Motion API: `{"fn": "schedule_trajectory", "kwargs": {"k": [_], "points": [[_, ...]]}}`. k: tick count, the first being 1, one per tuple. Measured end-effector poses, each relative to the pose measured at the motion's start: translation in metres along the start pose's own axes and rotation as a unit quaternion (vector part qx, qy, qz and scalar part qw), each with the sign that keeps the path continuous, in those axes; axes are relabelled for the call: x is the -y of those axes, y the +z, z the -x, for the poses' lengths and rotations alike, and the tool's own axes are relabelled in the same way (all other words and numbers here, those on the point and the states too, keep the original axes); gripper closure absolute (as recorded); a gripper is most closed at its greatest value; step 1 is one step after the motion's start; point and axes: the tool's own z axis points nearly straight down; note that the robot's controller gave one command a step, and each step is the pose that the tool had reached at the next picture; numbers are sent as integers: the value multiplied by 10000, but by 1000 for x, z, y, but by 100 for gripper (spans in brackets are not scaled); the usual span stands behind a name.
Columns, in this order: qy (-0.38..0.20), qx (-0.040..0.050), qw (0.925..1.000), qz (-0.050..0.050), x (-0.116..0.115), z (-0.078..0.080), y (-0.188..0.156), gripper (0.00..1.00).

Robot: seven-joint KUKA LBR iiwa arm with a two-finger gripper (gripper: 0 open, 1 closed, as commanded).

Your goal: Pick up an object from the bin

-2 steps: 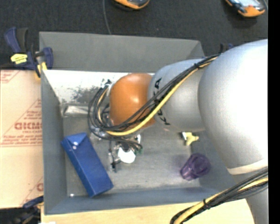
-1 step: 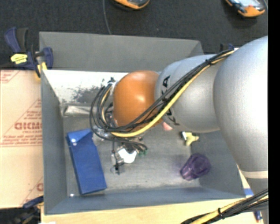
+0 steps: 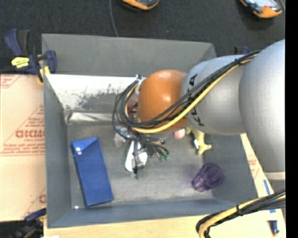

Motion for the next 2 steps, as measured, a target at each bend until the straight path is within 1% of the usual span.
{"fn": "schedule_trajectory", "kwargs": {"k": [1, 2], "points": [[-768, 20, 9970, 16, 22, -28, -10, 0], [594, 10, 9982, 2, 52, -21, 17, 0]]}}
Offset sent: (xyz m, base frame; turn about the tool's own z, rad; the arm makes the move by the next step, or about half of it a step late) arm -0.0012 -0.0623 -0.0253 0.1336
